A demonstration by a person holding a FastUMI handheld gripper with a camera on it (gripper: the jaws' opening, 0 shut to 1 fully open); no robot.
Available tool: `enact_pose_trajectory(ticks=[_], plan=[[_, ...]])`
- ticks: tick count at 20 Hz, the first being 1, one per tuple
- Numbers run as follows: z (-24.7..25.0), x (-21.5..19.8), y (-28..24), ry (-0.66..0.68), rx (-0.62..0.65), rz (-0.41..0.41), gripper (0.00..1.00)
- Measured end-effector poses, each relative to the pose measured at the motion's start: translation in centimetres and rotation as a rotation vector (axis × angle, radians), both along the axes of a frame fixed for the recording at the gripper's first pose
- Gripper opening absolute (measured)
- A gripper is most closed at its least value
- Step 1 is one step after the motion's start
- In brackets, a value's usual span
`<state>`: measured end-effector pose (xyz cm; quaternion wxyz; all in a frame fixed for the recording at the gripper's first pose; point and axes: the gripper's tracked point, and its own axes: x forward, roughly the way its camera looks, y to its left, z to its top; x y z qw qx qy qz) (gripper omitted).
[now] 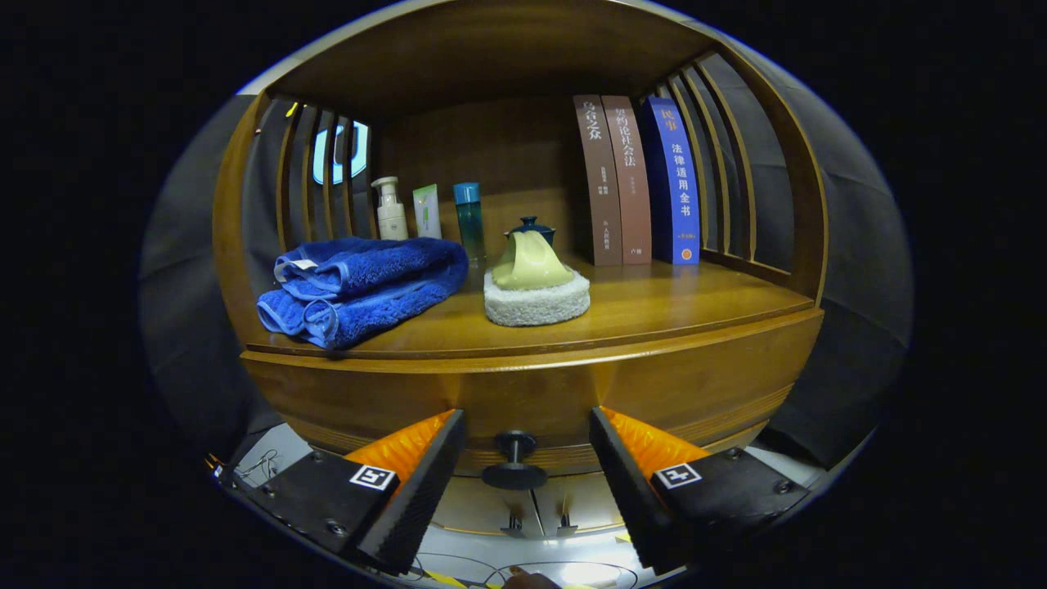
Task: Pull open the drawer, take out the items inside it, and place them on the countertop above the cabinet.
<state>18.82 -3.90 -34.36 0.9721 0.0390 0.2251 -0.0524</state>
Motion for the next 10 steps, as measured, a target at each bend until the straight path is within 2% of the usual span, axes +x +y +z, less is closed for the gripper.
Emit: enact_pose_trajectory(ticks=[5,10], plan=[[2.4,-2.6,0.6,-0.021,0.0,0.027,0.99],[11.3,-5.4,2.4,-0.148,-0.07,0.077,0.99]])
